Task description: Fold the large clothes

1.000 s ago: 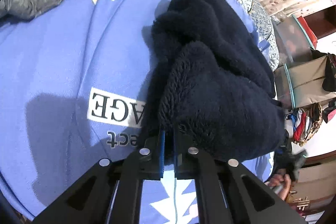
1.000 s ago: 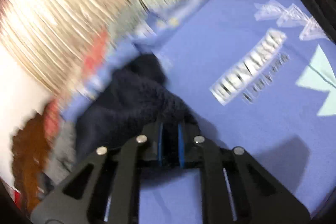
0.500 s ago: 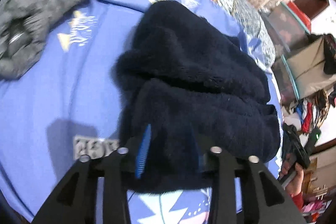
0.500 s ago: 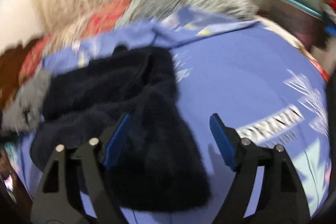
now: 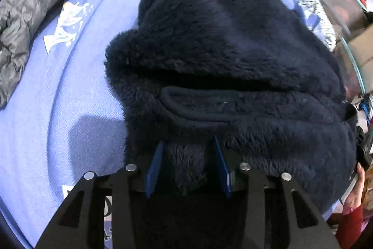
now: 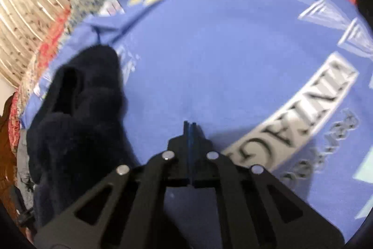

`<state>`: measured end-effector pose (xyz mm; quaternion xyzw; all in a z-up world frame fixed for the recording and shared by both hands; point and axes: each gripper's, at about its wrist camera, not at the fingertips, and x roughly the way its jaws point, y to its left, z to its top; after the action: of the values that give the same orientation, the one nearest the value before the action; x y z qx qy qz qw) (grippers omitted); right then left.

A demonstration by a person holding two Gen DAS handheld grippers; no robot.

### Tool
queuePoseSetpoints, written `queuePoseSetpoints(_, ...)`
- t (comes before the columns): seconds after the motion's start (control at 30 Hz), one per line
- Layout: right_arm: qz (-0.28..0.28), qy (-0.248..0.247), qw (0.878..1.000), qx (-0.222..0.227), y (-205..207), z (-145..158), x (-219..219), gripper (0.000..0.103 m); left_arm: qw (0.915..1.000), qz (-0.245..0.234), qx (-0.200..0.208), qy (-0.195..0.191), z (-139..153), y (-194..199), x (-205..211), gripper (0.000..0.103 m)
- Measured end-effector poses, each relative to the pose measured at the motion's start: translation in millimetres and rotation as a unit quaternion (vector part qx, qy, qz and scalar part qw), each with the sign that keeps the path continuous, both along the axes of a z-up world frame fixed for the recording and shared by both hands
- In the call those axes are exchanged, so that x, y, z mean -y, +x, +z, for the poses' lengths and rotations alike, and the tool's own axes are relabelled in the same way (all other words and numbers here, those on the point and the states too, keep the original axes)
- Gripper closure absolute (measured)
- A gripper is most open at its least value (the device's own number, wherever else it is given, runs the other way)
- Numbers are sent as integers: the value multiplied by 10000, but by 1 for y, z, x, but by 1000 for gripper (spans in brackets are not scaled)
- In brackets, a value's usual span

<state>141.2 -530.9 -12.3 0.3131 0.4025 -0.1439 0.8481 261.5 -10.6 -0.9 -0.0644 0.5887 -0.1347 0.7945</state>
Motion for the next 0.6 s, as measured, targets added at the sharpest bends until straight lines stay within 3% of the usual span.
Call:
queuePoseSetpoints(0.07, 58, 195, 9988, 443, -18, 11, -2, 36, 9999, -91, 75, -24, 9, -5, -2, 38)
queuePoseSetpoints(0.1, 121, 402, 9959, 806, -32, 20, -4, 30, 9997, -99, 169, -161, 17, -11, -8, 38)
queuePoseSetpoints(0.2, 657, 1083, 9854, 1142, -47, 27, -20, 19, 9979, 45, 326, -562, 37, -32, -32, 35)
queuePoseSetpoints(0.23, 893, 1245, 9808, 1208, -52, 27, -28, 14, 9964, 130, 371, -750, 41, -40, -42, 29)
queuePoseSetpoints(0.3, 1255, 1129, 9801, 1046, -51, 26, -42, 12, 9933, 293, 384, -1051, 46, -53, -57, 13)
queuePoseSetpoints(0.37, 1495, 884, 9820, 743, -47, 20, -53, 10, 9890, 449, 169, -1403, 36, -61, -71, 10)
queuePoseSetpoints(0.5, 1673, 1512, 9739, 258, -27, -21, -70, 9, 9677, 805, -528, -2331, 4, -66, -86, 9)
queuePoseSetpoints(0.6, 1656, 1465, 9748, 308, -19, -28, -82, 5, 9503, 979, -855, -2830, -18, -64, -83, 8)
